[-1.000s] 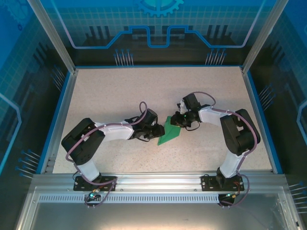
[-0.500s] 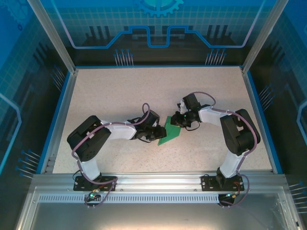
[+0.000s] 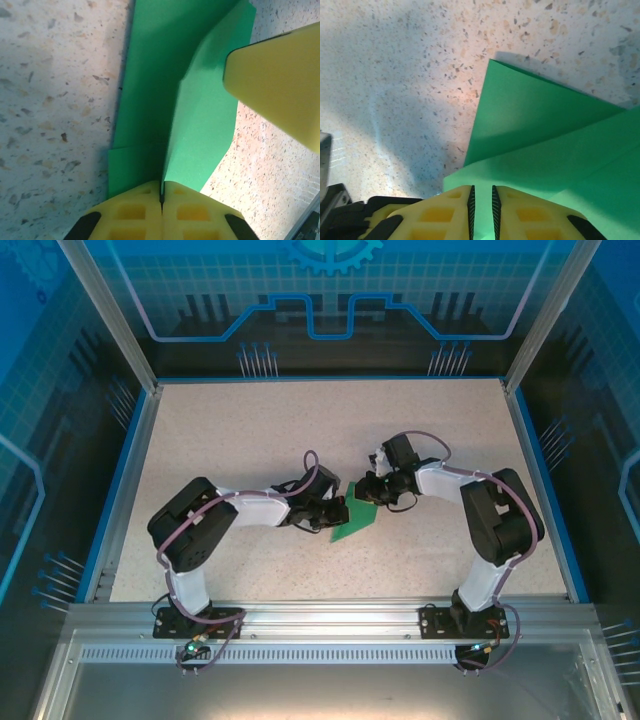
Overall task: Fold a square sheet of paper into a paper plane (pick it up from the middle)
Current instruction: Fourth fold the wing at the center of the table.
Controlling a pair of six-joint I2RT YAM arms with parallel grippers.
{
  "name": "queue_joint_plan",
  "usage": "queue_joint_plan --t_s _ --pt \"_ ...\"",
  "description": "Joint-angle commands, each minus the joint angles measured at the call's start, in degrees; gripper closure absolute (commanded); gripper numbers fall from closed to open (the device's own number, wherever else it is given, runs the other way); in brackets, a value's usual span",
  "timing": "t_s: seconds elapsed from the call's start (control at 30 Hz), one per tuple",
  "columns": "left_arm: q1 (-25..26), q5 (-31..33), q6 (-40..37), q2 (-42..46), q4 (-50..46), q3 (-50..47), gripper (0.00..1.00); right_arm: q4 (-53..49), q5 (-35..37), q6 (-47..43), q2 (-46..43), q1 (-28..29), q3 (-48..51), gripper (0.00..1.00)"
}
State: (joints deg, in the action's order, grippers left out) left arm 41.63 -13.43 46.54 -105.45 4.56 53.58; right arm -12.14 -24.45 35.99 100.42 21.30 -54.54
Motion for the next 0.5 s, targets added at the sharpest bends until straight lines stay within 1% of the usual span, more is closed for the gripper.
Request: queue_joint_plan --t_s 0.0,0.13,0.23,0.27,0.47 --pt "-0.8 -2.0 -0.5 -1.2 -0.1 2.1 0.96 0.5 -1.6 0.0 -3.4 -1.2 1.6 0.81" --pt "-1.2 -4.2 1.5 -0.9 2.4 2.1 0.98 -0.3 -1.1 -0.7 -5.4 -1.3 3.5 0.8" --pt "-1.4 -5.9 4.2 -1.2 5.8 1.2 0.98 0.0 -1.6 -0.6 -6.1 -1.2 3.8 0.8" --pt "-1.5 -6.5 5.3 -1.3 7.1 0.7 0.98 0.3 -1.6 -0.4 -6.2 -1.2 5.4 0.8" --pt "-1.9 -7.4 10.3 -1.8 12.9 -2.2 0.97 1.1 -1.1 0.9 -4.1 -1.2 4.5 0.79"
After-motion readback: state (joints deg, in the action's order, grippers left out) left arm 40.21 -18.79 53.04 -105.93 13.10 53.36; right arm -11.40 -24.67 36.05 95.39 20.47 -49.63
